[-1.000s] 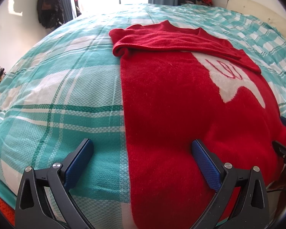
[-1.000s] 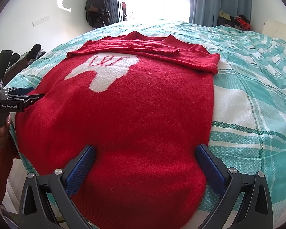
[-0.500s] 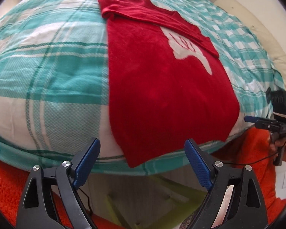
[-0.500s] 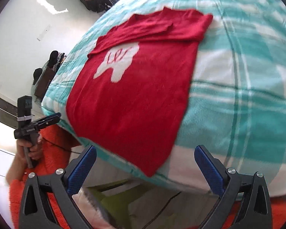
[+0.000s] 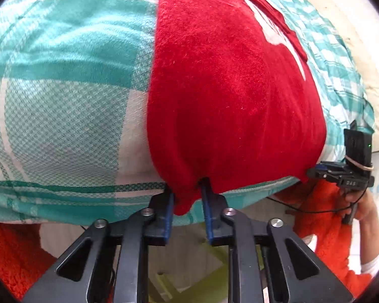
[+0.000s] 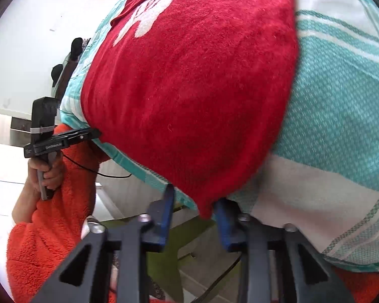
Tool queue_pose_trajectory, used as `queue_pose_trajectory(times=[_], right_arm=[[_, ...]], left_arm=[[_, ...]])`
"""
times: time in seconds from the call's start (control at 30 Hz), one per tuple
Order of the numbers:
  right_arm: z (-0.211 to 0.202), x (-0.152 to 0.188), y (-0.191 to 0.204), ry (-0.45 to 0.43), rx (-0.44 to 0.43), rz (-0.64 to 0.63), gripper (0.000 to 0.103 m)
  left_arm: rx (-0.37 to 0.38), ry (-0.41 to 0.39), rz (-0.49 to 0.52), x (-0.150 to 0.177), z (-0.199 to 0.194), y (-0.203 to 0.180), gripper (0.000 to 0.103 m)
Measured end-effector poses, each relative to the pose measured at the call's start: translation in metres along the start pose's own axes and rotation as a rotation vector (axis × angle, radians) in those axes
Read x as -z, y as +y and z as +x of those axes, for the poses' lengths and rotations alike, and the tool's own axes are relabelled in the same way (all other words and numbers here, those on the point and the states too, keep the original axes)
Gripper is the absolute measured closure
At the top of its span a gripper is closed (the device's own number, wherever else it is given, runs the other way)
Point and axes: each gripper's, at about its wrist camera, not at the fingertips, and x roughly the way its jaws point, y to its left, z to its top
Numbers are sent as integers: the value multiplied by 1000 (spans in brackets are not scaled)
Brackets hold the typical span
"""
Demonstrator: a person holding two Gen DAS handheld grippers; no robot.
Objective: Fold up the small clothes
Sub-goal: 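Grasp the hem with both tools and lift it toward the collar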
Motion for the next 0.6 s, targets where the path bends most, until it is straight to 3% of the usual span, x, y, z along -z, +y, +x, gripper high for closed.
queue_pose_trajectory(times=[0.2, 0.23, 0.3, 0.33, 0.47, 0.6], right_arm=[[17, -1, -14, 35, -44, 60, 77], [18, -2, -14, 32, -48, 63, 78], [14, -2, -9, 24, -61, 48, 90], [9, -2, -4, 15, -81, 36, 98], [-25, 1, 17, -48, -159, -6, 98], [-66, 0, 15, -213, -315, 49, 98]], left_arm=[[-21, 29, -1, -1, 7, -2, 81], [-21, 29, 2, 0, 7, -3, 85], [3, 33, -2, 2, 5, -3, 100], [18, 27, -2, 1, 2, -6, 101], [143, -15, 30, 7, -26, -15, 101], [304, -97, 17, -7, -64, -26, 101]])
